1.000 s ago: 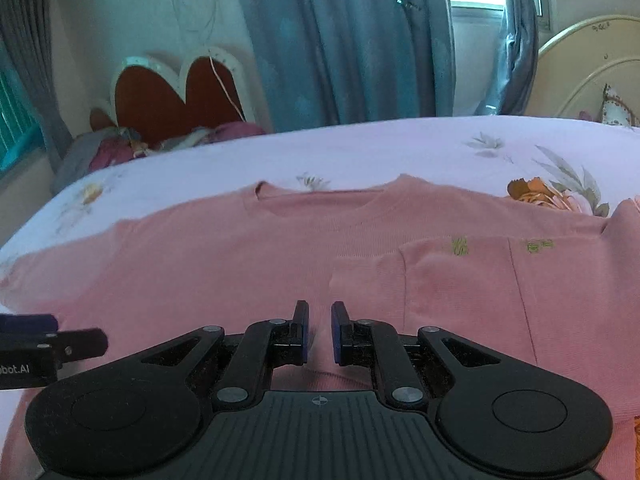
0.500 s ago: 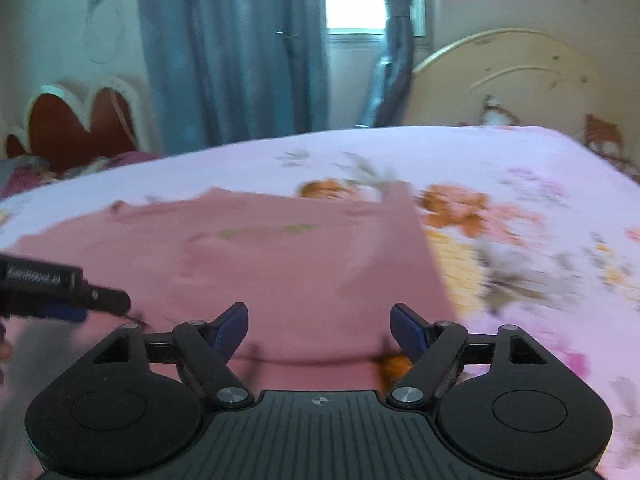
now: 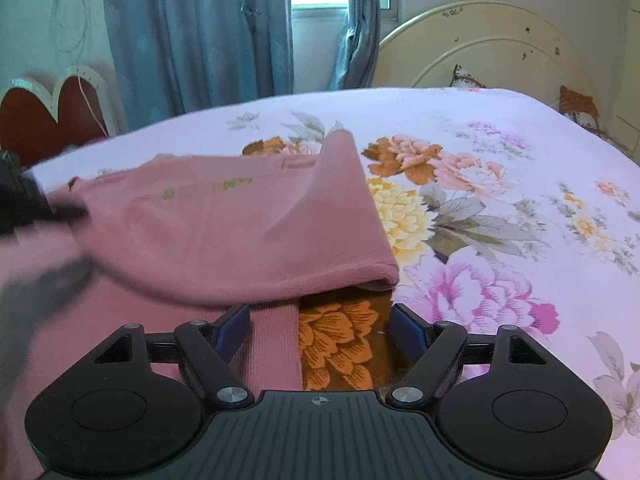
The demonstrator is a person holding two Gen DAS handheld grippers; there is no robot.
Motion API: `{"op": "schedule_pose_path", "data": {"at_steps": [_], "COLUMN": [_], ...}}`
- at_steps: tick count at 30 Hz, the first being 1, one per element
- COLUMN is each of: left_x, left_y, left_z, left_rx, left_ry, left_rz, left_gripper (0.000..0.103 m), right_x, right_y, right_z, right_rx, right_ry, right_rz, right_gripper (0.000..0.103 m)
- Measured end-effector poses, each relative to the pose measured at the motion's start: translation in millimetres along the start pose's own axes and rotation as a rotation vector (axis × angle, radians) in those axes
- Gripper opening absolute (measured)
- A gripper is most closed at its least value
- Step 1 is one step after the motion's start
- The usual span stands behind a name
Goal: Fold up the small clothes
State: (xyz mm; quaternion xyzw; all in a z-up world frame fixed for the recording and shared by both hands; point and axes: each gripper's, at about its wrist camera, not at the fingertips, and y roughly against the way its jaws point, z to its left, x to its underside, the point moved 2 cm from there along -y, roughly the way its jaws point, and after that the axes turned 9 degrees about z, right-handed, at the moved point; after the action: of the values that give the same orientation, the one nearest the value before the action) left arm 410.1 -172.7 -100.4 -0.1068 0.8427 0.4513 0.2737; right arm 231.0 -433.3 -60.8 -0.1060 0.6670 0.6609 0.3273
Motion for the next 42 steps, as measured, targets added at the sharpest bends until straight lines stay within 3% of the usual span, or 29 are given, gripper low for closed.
{"op": "schedule_pose_path", "data": {"at_steps": [3, 4, 5, 9, 11, 18, 22, 26, 27, 28, 29, 30, 31, 35, 36, 38, 42], "left_x": [-24.3, -28.8, -31.9, -30.9, -23.7, 14.8, 30.0, 32.4, 31.2, 31.8, 30.5, 28.6, 25.4, 10.6, 6.7, 3.0, 0.5], "left_y": [26.0, 31.4, 38.3, 52.9, 54.3, 23.7, 13.3, 30.4, 38.0, 45.1, 51.3, 55.7, 56.0, 34.2, 25.8, 11.5, -13.3], "left_z": [-4.6, -2.0, 1.5, 25.1, 44.4, 95.2, 102.0, 105.0, 102.5, 100.9, 96.7, 91.5, 84.2, 62.7, 60.9, 62.4, 76.9], "left_rx": [0.012, 0.009, 0.005, -0.076, -0.126, -0.261, -0.316, -0.384, -0.41, -0.424, -0.435, -0.436, -0.428, -0.364, -0.346, -0.338, -0.347], "left_ry": [-0.032, -0.036, -0.036, -0.043, -0.022, 0.047, 0.006, -0.021, -0.037, -0.051, -0.066, -0.085, -0.116, -0.184, -0.177, -0.153, -0.102], "left_rz": [-0.076, -0.092, -0.106, -0.149, -0.135, -0.031, 0.01, -0.008, -0.043, -0.074, -0.108, -0.134, -0.147, -0.119, -0.105, -0.086, -0.026], "left_gripper": [0.006, 0.006, 0.006, 0.006, 0.006, 0.006, 0.007, 0.028, 0.04, 0.047, 0.061, 0.065, 0.065, 0.061, 0.059, 0.057, 0.053], "right_x": [-6.2, -9.7, -14.1, -26.2, -28.0, -22.0, -17.1, -13.0, -13.1, -14.9, -18.5, -24.1, -30.2, -58.9, -66.4, -78.0, -102.3], "right_y": [-10.4, -14.0, -17.7, -27.5, -31.2, -27.0, -23.6, -6.3, 1.5, 8.7, 12.3, 14.6, 13.5, -10.8, -20.4, -38.0, -74.9], "right_z": [-0.2, -0.1, 0.9, 8.0, 10.3, -5.8, -2.9, -8.6, -10.4, -12.4, -13.5, -14.8, -15.2, -16.2, -14.3, -11.2, -3.8], "right_rx": [-0.002, -0.005, -0.008, -0.023, -0.033, -0.021, -0.011, -0.043, -0.047, -0.052, -0.054, -0.052, -0.057, -0.098, -0.104, -0.118, -0.12], "right_ry": [-0.024, -0.031, -0.044, -0.036, -0.022, -0.124, -0.092, -0.074, -0.072, -0.073, -0.073, -0.073, -0.071, -0.101, -0.103, -0.101, -0.086], "right_rz": [-0.004, -0.001, 0.0, -0.006, 0.004, -0.009, 0.006, 0.029, 0.014, -0.009, -0.028, -0.052, -0.067, -0.055, -0.042, -0.021, 0.007], "right_gripper": [0.07, 0.056, 0.05, 0.046, 0.009, 0.008, 0.008, 0.009, 0.012, 0.024, 0.048, 0.061, 0.064, 0.063, 0.061, 0.048, 0.047]}}
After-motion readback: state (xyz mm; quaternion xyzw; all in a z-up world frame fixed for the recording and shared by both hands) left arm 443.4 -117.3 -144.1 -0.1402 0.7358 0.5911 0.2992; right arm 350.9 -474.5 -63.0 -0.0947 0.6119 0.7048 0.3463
